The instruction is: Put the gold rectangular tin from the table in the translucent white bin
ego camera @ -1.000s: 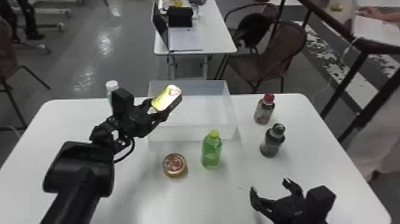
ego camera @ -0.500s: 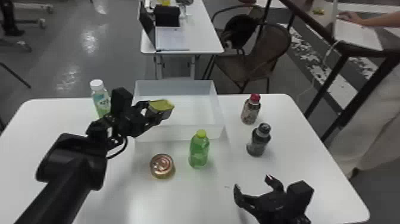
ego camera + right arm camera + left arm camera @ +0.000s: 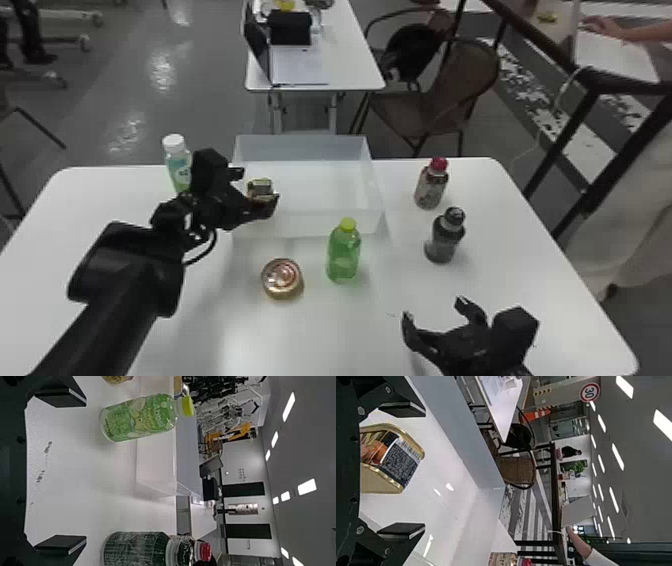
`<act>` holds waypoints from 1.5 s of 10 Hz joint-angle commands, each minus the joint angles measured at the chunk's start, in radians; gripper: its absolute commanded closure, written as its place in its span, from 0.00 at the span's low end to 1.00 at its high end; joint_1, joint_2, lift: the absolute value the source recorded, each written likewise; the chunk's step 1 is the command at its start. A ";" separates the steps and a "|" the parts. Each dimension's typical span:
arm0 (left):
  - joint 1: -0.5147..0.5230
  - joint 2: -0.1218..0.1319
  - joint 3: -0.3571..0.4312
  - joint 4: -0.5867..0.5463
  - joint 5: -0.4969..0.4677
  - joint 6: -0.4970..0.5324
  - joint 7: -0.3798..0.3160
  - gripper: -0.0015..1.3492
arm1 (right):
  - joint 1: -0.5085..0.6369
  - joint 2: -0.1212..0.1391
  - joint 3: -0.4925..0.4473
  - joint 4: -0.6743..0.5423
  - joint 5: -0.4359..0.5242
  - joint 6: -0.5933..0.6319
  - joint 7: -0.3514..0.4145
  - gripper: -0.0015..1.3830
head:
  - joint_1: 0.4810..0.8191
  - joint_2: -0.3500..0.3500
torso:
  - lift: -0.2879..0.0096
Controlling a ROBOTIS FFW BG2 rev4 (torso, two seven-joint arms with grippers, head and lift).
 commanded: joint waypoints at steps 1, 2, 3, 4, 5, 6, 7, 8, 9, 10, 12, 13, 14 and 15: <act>0.003 0.000 0.001 -0.001 0.010 -0.002 0.000 0.20 | -0.001 -0.001 -0.002 -0.001 -0.002 0.000 0.000 0.06 | 0.63 0.38 | 0.78; 0.011 0.000 0.001 -0.001 0.024 -0.008 0.000 0.20 | 0.001 -0.001 -0.002 -0.003 -0.002 0.000 0.000 0.06 | 0.63 0.38 | 0.78; 0.024 0.000 0.001 -0.003 0.051 -0.020 -0.005 0.21 | 0.007 -0.001 -0.002 -0.007 -0.002 0.000 0.000 0.06 | 0.63 0.38 | 0.78; 0.054 0.001 0.001 -0.036 0.090 -0.026 -0.011 0.20 | 0.013 -0.001 -0.002 -0.015 -0.003 0.000 0.000 0.06 | 0.63 0.38 | 0.78; 0.115 0.006 0.010 -0.131 0.123 0.003 -0.006 0.20 | 0.014 -0.001 -0.002 -0.018 -0.003 0.000 0.000 0.06 | 0.63 0.38 | 0.78; 0.189 0.003 0.044 -0.239 0.151 0.023 0.001 0.20 | 0.014 -0.001 -0.002 -0.021 -0.003 0.000 0.000 0.06 | 0.63 0.39 | 0.78; 0.262 -0.005 0.076 -0.329 0.194 0.038 0.004 0.20 | 0.021 0.001 -0.003 -0.029 -0.005 0.000 0.000 0.06 | 0.63 0.40 | 0.78; 0.339 -0.014 0.102 -0.421 0.225 0.054 0.023 0.20 | 0.031 -0.001 -0.006 -0.040 -0.003 0.002 -0.002 0.06 | 0.63 0.43 | 0.78; 0.411 -0.020 0.118 -0.507 0.251 0.083 0.061 0.21 | 0.039 -0.001 -0.012 -0.044 -0.003 0.002 -0.002 0.06 | 0.63 0.45 | 0.78; 0.477 -0.024 0.135 -0.578 0.280 0.097 0.092 0.20 | 0.044 -0.001 -0.012 -0.052 -0.002 0.002 -0.005 0.06 | 0.63 0.47 | 0.78; 0.606 -0.024 0.170 -0.691 0.327 0.107 0.138 0.20 | 0.047 -0.002 -0.015 -0.058 -0.002 0.002 -0.009 0.06 | 0.63 0.51 | 0.78; 0.656 -0.024 0.193 -0.727 0.338 0.106 0.142 0.20 | 0.050 -0.004 -0.015 -0.063 -0.002 0.002 -0.014 0.06 | 0.63 0.54 | 0.78; 0.707 -0.024 0.217 -0.766 0.340 0.104 0.142 0.20 | 0.057 -0.008 -0.015 -0.070 -0.002 0.002 -0.023 0.06 | 0.63 0.57 | 0.78; 0.762 -0.024 0.236 -0.806 0.341 0.103 0.162 0.20 | 0.062 -0.016 -0.015 -0.075 -0.010 0.002 -0.032 0.06 | 0.63 0.58 | 0.78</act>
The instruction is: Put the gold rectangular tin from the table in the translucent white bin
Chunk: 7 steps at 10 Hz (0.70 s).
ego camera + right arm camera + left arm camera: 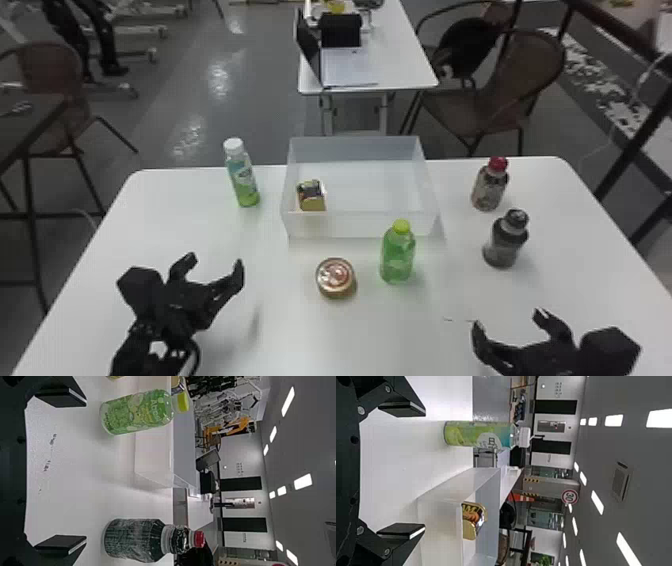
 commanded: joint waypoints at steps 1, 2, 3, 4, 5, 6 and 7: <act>0.077 -0.003 0.037 -0.042 0.010 -0.017 0.009 0.20 | 0.013 -0.006 0.000 -0.010 -0.006 0.000 -0.012 0.06 | 0.63 0.61 | 0.78; 0.115 -0.003 0.058 -0.062 0.017 -0.028 0.012 0.20 | 0.022 -0.006 -0.002 -0.021 -0.006 0.000 -0.020 0.06 | 0.63 0.64 | 0.78; 0.151 -0.003 0.066 -0.083 0.013 -0.034 0.028 0.20 | 0.037 -0.009 -0.006 -0.035 -0.011 0.000 -0.028 0.06 | 0.63 0.67 | 0.78; 0.169 -0.003 0.066 -0.089 0.017 -0.036 0.032 0.19 | 0.054 -0.009 -0.015 -0.047 -0.014 0.000 -0.037 0.06 | 0.63 0.69 | 0.78; 0.180 -0.003 0.063 -0.089 0.026 -0.040 0.040 0.17 | 0.062 -0.011 -0.018 -0.055 -0.018 0.000 -0.045 0.06 | 0.63 0.69 | 0.78; 0.190 -0.003 0.060 -0.089 0.040 -0.042 0.048 0.12 | 0.062 -0.012 -0.018 -0.056 -0.020 0.000 -0.046 0.06 | 0.63 0.69 | 0.78; 0.198 -0.003 0.058 -0.089 0.044 -0.046 0.049 0.08 | 0.060 -0.017 -0.018 -0.058 -0.023 0.000 -0.046 0.06 | 0.63 0.68 | 0.78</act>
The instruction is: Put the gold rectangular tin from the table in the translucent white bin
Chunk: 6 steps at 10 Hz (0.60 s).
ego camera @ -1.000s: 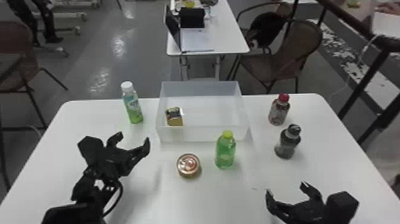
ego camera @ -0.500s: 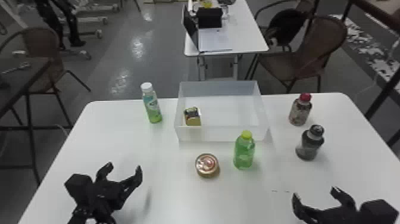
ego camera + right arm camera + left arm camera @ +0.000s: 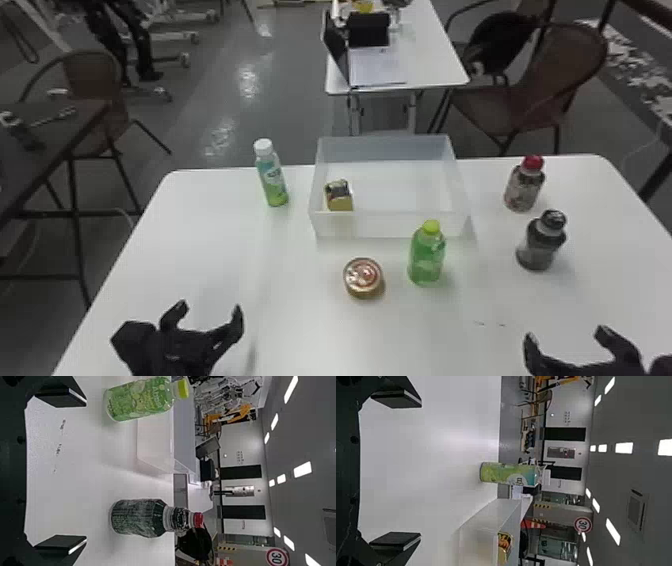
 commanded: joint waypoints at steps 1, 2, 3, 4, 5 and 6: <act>0.012 -0.003 0.001 0.000 0.009 -0.013 0.001 0.09 | -0.002 -0.007 0.000 -0.007 -0.003 0.000 0.000 0.06 | 0.63 0.68 | 0.78; 0.023 -0.003 0.004 0.000 0.018 -0.022 0.001 0.09 | -0.004 -0.008 0.000 -0.009 -0.005 -0.001 -0.003 0.06 | 0.63 0.68 | 0.78; 0.032 -0.003 0.004 0.000 0.030 -0.031 0.001 0.09 | -0.008 -0.008 0.000 -0.009 -0.005 0.000 -0.003 0.06 | 0.63 0.69 | 0.78; 0.033 -0.003 0.004 -0.002 0.032 -0.034 0.003 0.09 | -0.008 -0.008 0.000 -0.009 -0.005 -0.001 -0.003 0.06 | 0.63 0.69 | 0.78; 0.033 -0.003 0.002 -0.002 0.035 -0.033 0.003 0.09 | -0.008 -0.007 0.000 -0.007 -0.005 -0.001 -0.003 0.06 | 0.63 0.69 | 0.78; 0.033 -0.003 0.002 -0.002 0.039 -0.033 0.003 0.09 | -0.008 -0.007 0.000 -0.007 -0.005 -0.001 -0.003 0.06 | 0.63 0.69 | 0.78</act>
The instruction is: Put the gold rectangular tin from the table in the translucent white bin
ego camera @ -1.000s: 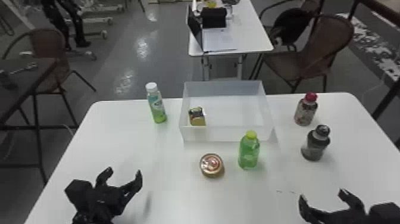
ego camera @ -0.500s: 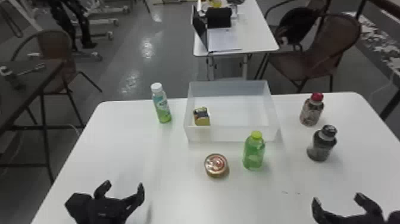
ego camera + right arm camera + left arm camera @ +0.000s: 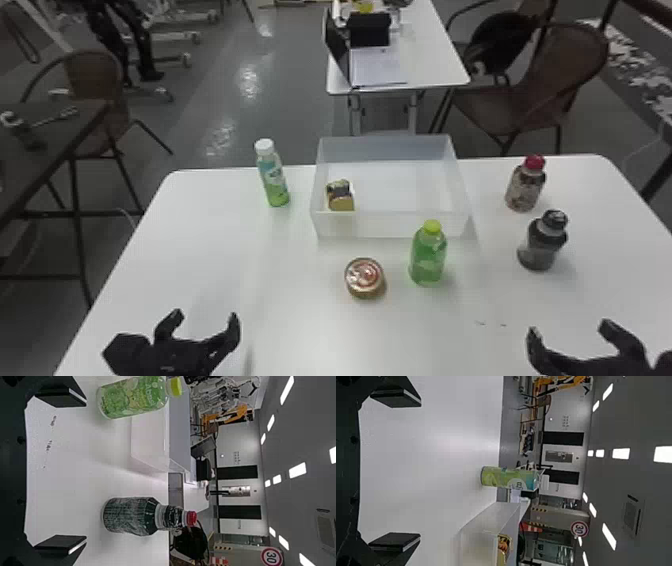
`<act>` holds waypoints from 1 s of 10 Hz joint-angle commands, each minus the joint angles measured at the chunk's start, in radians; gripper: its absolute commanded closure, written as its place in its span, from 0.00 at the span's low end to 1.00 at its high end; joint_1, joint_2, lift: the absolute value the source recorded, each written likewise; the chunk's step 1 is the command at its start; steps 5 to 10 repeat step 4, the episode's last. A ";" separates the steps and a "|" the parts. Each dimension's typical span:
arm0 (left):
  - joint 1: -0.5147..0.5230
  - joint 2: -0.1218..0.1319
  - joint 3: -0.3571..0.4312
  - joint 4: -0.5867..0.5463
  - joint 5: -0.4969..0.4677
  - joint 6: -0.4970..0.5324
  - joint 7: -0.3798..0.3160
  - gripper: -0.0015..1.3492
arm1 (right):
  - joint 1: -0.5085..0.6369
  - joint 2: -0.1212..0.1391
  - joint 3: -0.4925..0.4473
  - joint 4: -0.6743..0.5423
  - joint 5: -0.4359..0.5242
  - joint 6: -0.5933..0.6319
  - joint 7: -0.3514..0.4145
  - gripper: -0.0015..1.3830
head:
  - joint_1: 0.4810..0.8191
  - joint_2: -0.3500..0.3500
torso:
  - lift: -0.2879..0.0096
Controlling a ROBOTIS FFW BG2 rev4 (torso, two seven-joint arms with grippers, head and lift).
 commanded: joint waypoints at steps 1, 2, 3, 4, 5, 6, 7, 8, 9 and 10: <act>0.000 -0.003 0.000 0.000 0.003 -0.001 0.000 0.09 | 0.000 0.000 0.000 0.000 0.000 0.000 0.000 0.06 | 0.63 0.69 | 0.78; 0.000 -0.003 0.002 0.000 0.003 -0.001 0.000 0.09 | -0.002 0.000 0.000 0.000 0.000 0.000 0.000 0.06 | 0.63 0.69 | 0.78; 0.000 -0.003 0.002 0.000 0.005 -0.001 0.000 0.09 | -0.003 0.000 0.000 0.000 0.000 0.000 0.000 0.06 | 0.63 0.69 | 0.78; -0.001 -0.003 0.003 0.000 0.003 -0.003 0.000 0.09 | -0.005 0.000 0.000 0.003 0.000 0.000 0.000 0.06 | 0.63 0.69 | 0.78; -0.001 -0.003 0.003 0.000 0.003 -0.003 0.000 0.09 | -0.005 0.000 0.000 0.003 0.000 0.000 0.000 0.06 | 0.63 0.69 | 0.78; -0.001 -0.003 0.003 0.000 0.003 -0.003 0.000 0.09 | -0.005 0.000 0.000 0.003 0.000 0.000 0.000 0.06 | 0.63 0.69 | 0.78; -0.001 -0.003 0.003 0.000 0.003 -0.003 0.000 0.09 | -0.005 0.000 0.000 0.003 0.000 0.000 0.000 0.06 | 0.63 0.69 | 0.78; -0.001 -0.003 0.003 0.000 0.003 -0.003 0.000 0.09 | -0.005 0.000 0.000 0.003 0.000 0.000 0.000 0.06 | 0.63 0.69 | 0.78; -0.001 -0.003 0.003 0.000 0.003 -0.003 0.000 0.09 | -0.005 0.000 0.000 0.003 0.000 0.000 0.000 0.06 | 0.63 0.69 | 0.78; -0.001 -0.003 0.003 0.000 0.003 -0.003 0.000 0.09 | -0.005 0.000 0.000 0.003 0.000 0.000 0.000 0.06 | 0.63 0.69 | 0.78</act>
